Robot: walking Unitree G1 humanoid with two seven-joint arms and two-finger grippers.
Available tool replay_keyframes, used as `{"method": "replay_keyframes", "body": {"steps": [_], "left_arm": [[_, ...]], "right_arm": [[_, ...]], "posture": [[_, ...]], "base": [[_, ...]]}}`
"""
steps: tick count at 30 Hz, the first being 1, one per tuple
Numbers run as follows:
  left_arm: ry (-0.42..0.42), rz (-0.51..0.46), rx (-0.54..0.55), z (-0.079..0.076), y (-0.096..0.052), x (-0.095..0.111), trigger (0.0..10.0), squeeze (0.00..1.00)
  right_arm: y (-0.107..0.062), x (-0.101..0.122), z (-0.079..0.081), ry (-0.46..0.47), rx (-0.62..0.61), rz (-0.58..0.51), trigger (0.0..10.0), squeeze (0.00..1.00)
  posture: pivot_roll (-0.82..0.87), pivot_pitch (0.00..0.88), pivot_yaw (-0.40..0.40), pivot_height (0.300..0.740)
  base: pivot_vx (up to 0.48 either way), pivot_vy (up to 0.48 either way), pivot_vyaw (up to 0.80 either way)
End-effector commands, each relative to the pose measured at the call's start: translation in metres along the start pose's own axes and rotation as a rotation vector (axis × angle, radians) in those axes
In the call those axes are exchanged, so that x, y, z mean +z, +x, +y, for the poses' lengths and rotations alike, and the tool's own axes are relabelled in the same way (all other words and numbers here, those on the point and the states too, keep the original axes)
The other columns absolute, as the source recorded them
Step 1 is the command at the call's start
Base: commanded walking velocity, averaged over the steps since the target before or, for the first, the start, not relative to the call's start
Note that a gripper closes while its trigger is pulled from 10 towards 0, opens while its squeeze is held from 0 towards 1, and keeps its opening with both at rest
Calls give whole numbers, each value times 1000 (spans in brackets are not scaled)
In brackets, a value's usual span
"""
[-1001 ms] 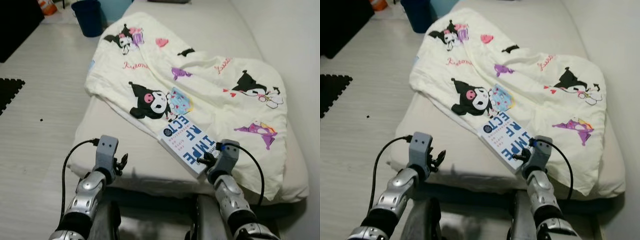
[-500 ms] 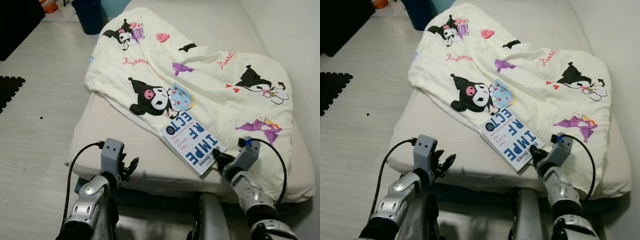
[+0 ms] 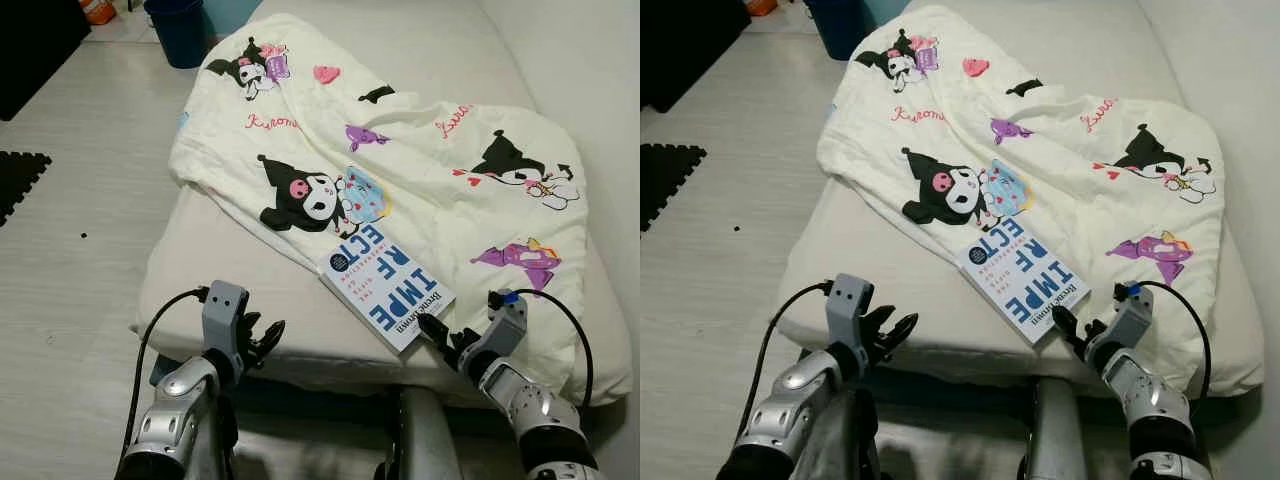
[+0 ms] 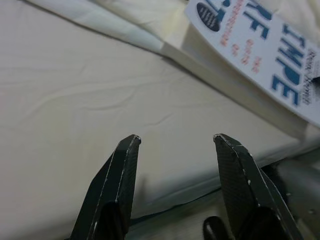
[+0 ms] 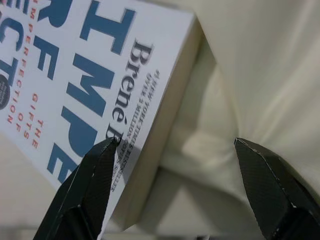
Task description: Clean up the room
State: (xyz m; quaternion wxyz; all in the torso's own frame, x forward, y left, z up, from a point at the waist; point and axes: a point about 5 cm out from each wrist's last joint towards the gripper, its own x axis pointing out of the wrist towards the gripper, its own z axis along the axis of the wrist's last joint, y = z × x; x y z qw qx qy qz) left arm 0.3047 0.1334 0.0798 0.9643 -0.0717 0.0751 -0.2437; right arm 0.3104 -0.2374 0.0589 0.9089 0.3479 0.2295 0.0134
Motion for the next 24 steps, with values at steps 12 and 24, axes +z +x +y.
{"method": "replay_keyframes", "body": {"steps": [12,24], "left_arm": [[-65,4,-8,-1,-4,-2,10000,0],[-71,-4,-14,-3,-3,0,10000,0]], "right_arm": [[1,-21,23,348,149,41,10000,1000],[12,-48,58,399,253,137,10000,1000]], "posture": [[50,250,17,537],[48,252,14,537]], "base": [[0,0,0],[0,0,0]]}}
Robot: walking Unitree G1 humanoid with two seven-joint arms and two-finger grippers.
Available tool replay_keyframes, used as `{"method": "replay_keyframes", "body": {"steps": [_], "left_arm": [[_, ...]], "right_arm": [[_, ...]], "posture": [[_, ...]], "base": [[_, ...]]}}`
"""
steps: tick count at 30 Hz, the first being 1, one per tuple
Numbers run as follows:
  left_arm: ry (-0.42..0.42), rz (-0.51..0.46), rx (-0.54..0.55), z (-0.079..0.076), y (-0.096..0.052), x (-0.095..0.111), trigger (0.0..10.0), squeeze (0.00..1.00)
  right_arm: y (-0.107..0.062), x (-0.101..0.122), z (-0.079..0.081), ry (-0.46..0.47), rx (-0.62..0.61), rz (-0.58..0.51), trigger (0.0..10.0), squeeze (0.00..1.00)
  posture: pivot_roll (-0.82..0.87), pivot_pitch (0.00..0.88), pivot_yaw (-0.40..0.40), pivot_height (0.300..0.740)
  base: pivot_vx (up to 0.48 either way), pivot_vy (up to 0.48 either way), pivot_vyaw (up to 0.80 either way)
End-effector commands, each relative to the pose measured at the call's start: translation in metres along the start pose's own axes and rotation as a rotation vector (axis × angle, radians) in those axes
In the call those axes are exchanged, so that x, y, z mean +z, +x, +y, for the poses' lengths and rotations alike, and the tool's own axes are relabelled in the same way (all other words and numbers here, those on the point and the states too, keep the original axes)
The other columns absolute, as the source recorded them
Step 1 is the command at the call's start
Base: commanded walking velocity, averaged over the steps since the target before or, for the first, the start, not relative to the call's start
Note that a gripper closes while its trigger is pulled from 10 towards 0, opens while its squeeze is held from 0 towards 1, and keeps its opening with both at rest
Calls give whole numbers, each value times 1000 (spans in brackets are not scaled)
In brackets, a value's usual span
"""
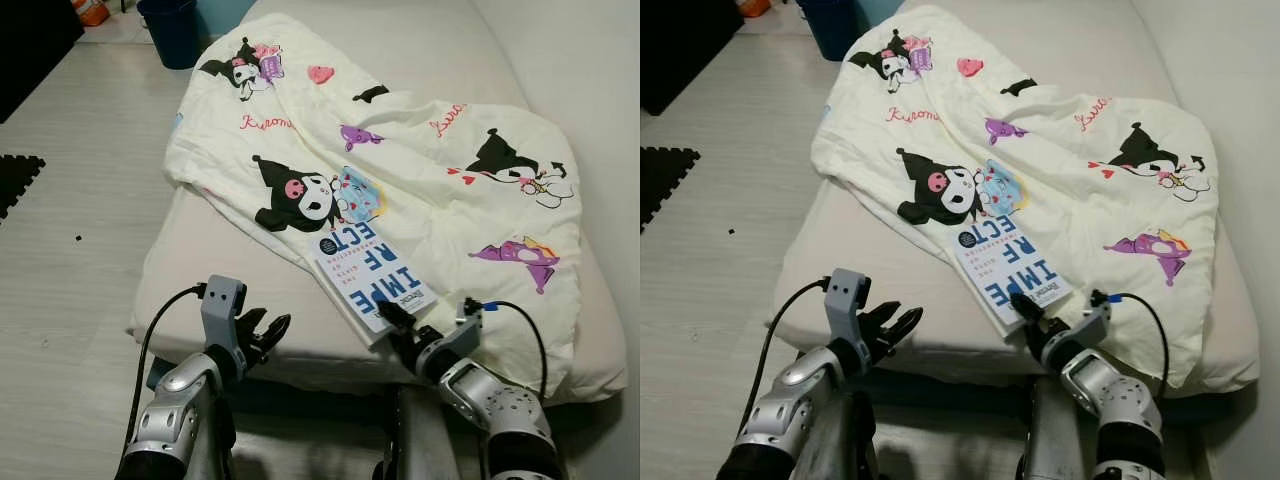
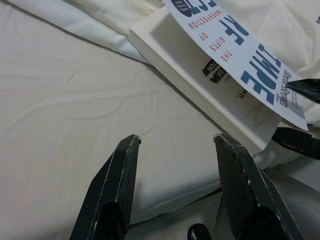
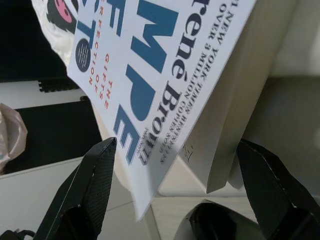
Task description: Clean up the room
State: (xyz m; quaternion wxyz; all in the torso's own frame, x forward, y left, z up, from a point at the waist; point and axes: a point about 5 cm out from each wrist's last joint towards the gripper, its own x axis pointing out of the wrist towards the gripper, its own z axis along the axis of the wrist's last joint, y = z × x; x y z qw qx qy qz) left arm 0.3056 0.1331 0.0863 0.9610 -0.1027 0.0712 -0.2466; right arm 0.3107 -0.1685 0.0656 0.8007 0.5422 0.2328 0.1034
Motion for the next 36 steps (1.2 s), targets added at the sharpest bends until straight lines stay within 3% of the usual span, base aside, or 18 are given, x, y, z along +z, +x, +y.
{"method": "replay_keyframes", "body": {"steps": [1,2,7,8,9,13,15,18,21,23,25,26,28,34,36], "left_arm": [[-7,21,-1,-2,-3,-8,10000,0],[-7,21,-1,-2,-3,-8,10000,0],[10,33,9,-3,-3,-10,10000,0],[10,33,9,-3,-3,-10,10000,0],[11,32,14,-3,-3,-10,10000,0],[10,29,20,-2,-3,-9,10000,0],[-4,16,32,0,-2,-7,10000,0],[-33,-4,44,3,-2,-3,10000,0],[-41,-8,46,4,-2,-2,10000,0],[-70,-26,57,5,-1,1,10000,0],[-70,-26,57,5,-1,1,10000,0],[-80,-32,62,6,-1,2,10000,0],[-85,-35,64,6,0,2,10000,0],[-88,-33,55,5,1,3,10000,0],[-89,-36,51,4,1,3,10000,0]], "right_arm": [[4,-13,-5,-7,-23,35,10000,1000],[4,-13,-5,-7,-23,35,10000,1000],[3,-26,-29,-234,-198,74,10000,1000],[3,-26,-29,-234,-198,74,10000,1000],[1,-25,-35,-323,-256,53,10000,1000],[0,-20,-38,-356,-286,-13,10000,1000],[1,-10,-33,-258,-264,-147,10000,1000],[4,-3,-25,-90,-186,-244,10000,996],[4,-2,-23,-48,-170,-262,10000,996],[6,1,-23,82,-118,-316,10000,871],[6,1,-23,82,-118,-316,10000,871],[7,0,-23,127,-103,-329,10000,792],[11,-6,-24,176,-87,-316,10000,773],[23,-28,-20,227,-64,-243,10000,753],[29,-39,-11,270,-16,-207,10000,753]], "posture": [[48,255,13,537],[48,255,13,537],[49,261,11,537],[49,261,11,537],[49,261,11,537],[51,264,11,537],[52,265,14,537],[51,266,16,537],[51,266,16,537],[51,264,19,537],[51,264,19,537],[52,265,21,537],[53,265,23,537],[55,268,25,537],[58,268,22,537]], "base": [[0,0,0],[0,0,0],[0,0,0],[0,0,0],[0,0,0],[0,0,0],[0,0,0],[0,0,0],[0,0,0],[0,0,0],[0,0,0],[0,0,0],[0,0,0],[0,0,0],[0,0,0]]}}
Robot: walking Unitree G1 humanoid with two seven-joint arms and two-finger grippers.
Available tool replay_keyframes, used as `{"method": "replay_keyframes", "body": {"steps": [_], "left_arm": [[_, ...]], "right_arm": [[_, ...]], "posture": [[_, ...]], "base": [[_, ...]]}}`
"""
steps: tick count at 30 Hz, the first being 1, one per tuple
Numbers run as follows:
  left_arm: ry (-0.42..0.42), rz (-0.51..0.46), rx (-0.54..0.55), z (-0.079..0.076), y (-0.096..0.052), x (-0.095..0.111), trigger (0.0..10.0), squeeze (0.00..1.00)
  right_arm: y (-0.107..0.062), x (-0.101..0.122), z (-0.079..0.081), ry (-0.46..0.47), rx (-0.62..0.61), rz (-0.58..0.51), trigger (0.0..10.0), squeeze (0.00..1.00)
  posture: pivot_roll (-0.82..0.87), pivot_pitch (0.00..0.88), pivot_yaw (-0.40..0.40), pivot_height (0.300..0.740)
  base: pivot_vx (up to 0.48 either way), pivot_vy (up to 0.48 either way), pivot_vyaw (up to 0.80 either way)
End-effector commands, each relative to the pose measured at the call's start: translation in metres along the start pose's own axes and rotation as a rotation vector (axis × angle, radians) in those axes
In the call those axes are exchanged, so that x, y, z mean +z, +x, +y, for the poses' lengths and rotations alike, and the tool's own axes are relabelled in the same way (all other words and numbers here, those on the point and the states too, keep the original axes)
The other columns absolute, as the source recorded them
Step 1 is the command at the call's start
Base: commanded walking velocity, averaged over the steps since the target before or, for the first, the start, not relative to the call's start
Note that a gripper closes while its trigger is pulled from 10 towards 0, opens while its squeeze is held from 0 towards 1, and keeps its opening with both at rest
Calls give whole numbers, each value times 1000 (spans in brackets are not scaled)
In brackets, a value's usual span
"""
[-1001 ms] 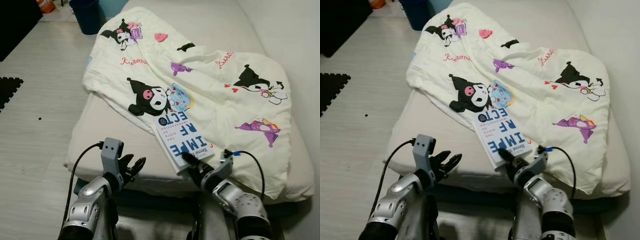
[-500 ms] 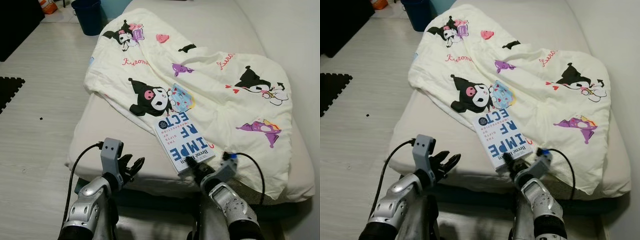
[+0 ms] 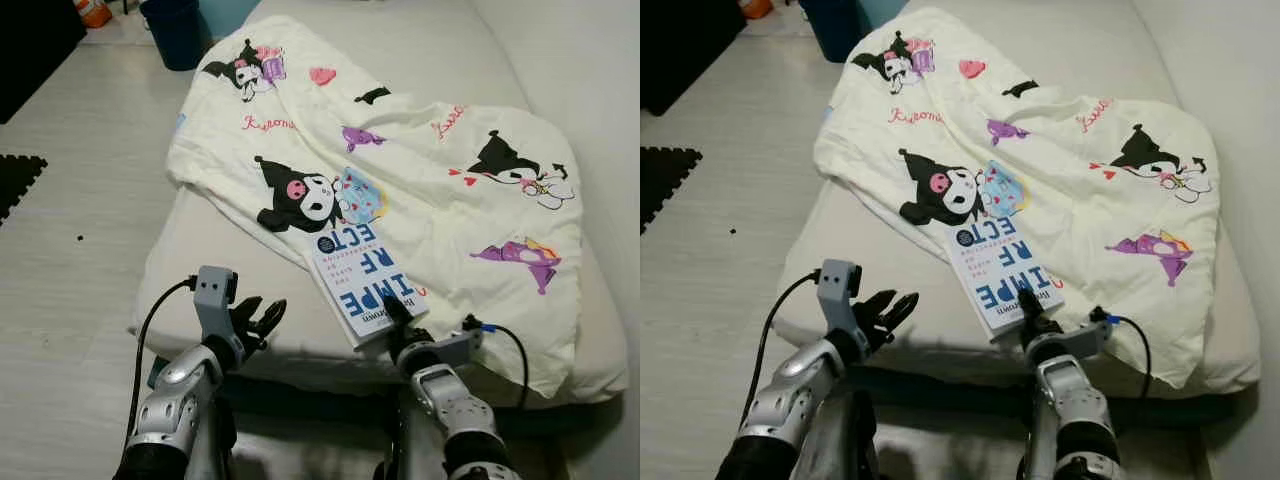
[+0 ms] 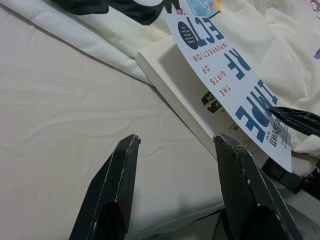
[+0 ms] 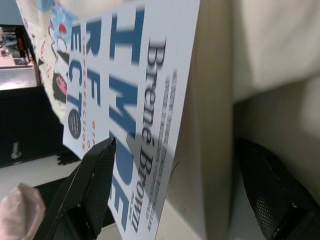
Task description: Clean up the room
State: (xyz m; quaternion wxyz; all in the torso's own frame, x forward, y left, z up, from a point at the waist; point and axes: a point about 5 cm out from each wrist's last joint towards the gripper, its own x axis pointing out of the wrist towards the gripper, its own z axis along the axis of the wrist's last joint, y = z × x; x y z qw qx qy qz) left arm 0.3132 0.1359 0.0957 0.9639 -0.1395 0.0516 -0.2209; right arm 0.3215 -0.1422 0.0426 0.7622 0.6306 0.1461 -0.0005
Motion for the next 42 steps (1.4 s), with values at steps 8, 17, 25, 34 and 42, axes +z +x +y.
{"method": "replay_keyframes", "body": {"steps": [8,17,25,34,42], "left_arm": [[-29,15,13,1,-4,-6,10000,0],[-32,11,8,-1,-2,-7,10000,0],[-31,9,8,-2,-1,-7,10000,0],[-29,9,8,-1,-1,-7,10000,0],[-18,15,17,0,-1,-8,10000,0]], "right_arm": [[4,-17,17,108,138,25,10000,753],[8,-11,33,61,261,36,1294,671],[7,-15,30,55,265,62,0,400],[6,-15,29,52,274,67,0,192],[6,-14,33,36,305,76,0,0]], "posture": [[56,268,21,537],[50,268,20,537],[50,267,18,537],[50,262,19,537],[47,245,22,537]], "base": [[0,0,0],[0,0,0],[0,0,0],[0,0,0],[0,0,0]]}}
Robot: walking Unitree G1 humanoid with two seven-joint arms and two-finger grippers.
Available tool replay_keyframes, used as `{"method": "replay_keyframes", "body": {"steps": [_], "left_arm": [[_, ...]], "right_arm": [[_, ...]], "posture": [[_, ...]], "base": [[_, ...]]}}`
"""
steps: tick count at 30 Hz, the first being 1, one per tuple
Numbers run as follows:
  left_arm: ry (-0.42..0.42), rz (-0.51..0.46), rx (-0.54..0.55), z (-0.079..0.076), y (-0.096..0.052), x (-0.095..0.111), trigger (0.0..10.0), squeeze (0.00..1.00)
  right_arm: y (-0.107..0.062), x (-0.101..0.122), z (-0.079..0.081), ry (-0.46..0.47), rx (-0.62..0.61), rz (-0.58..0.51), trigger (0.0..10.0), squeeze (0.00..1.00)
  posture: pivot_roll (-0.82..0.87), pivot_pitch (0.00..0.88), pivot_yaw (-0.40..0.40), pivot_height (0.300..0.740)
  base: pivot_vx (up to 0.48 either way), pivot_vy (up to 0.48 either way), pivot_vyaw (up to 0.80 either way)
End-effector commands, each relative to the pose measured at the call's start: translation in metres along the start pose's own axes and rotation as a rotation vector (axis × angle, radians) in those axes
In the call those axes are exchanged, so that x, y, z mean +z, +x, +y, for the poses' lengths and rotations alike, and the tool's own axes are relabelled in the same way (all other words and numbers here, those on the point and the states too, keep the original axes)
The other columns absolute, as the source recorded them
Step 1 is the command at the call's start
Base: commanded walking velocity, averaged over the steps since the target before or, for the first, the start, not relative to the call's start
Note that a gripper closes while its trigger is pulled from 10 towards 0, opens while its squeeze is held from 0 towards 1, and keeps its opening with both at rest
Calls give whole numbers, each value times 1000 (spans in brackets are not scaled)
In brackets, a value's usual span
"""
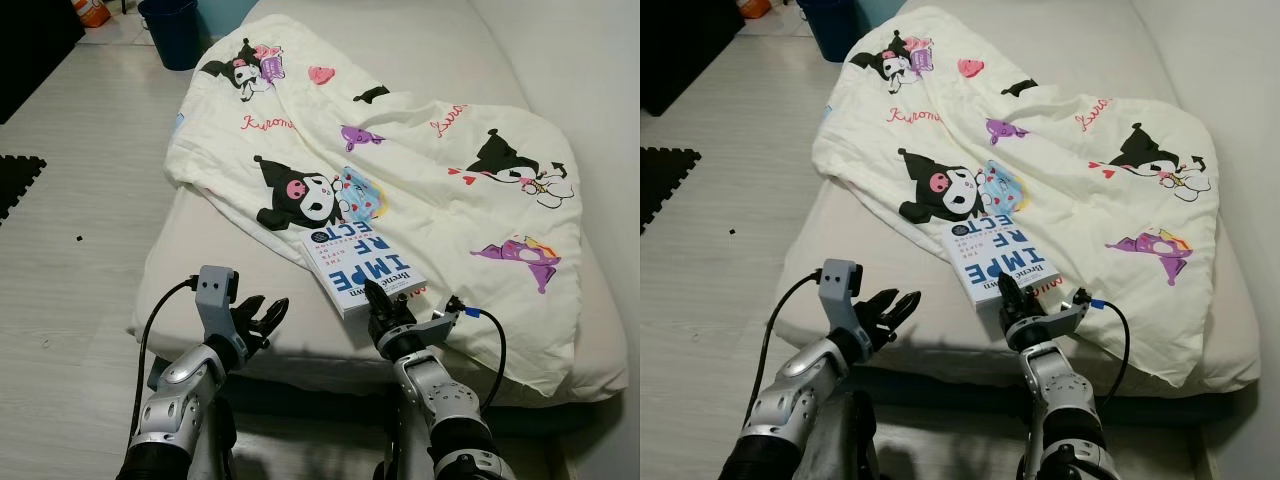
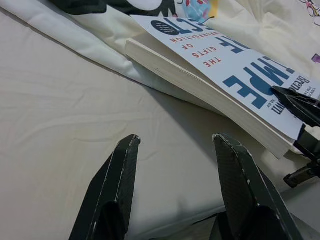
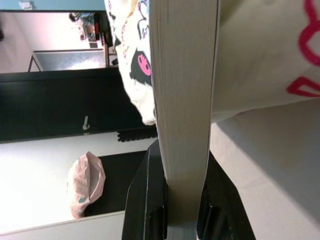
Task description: Clean up the room
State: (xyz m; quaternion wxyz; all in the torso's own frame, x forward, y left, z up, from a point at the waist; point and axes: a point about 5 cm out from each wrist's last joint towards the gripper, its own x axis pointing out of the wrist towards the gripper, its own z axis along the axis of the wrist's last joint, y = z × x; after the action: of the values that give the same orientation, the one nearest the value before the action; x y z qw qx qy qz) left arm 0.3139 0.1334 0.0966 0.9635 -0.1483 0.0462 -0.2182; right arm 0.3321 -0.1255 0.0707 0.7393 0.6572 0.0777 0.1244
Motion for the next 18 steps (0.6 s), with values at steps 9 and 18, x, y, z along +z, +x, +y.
{"method": "replay_keyframes", "body": {"steps": [9,18], "left_arm": [[30,-11,-16,-7,-8,-3,10000,0],[36,-34,42,-3,-4,0,10000,0]], "right_arm": [[-2,8,95,-124,494,75,0,0],[0,31,99,-429,422,-20,0,0]], "posture": [[26,159,15,537],[17,142,11,537]], "base": [[0,0,0],[0,0,0]]}}
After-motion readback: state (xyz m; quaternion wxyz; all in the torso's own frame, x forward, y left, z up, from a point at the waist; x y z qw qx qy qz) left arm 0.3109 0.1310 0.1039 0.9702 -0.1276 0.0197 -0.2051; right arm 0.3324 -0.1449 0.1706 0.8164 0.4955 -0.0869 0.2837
